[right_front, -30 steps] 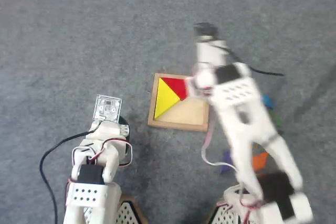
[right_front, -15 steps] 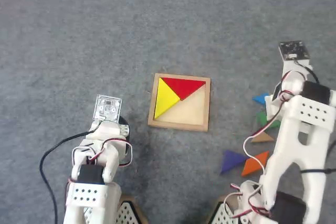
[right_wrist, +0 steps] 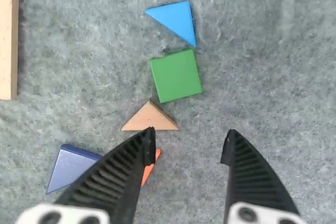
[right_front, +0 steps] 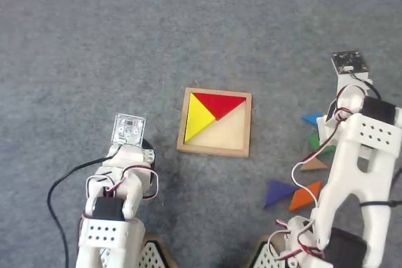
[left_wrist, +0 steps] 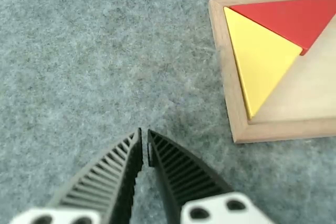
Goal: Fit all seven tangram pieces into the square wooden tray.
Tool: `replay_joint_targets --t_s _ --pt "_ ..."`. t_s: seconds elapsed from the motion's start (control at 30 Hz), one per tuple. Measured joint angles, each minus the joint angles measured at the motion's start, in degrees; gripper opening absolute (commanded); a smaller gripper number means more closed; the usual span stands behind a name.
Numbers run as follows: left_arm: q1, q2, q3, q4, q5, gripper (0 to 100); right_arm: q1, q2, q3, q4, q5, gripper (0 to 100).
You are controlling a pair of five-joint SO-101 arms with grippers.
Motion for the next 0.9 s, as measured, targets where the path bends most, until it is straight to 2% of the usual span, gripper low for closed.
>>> replay_joint_targets --t_s 0.23,0.63,0.9 --pt "0.0 0.0 0.0 0.0 0.0 2 -0.1 0.4 0.0 2.1 3.4 22.2" --pt "0.0 0.0 0.0 0.0 0.0 2 -0.1 0.4 1.5 2.6 3.8 22.4" --pt "0.0 0.0 0.0 0.0 0.0 2 -2.0 0.4 9.8 -4.0 3.8 28.9"
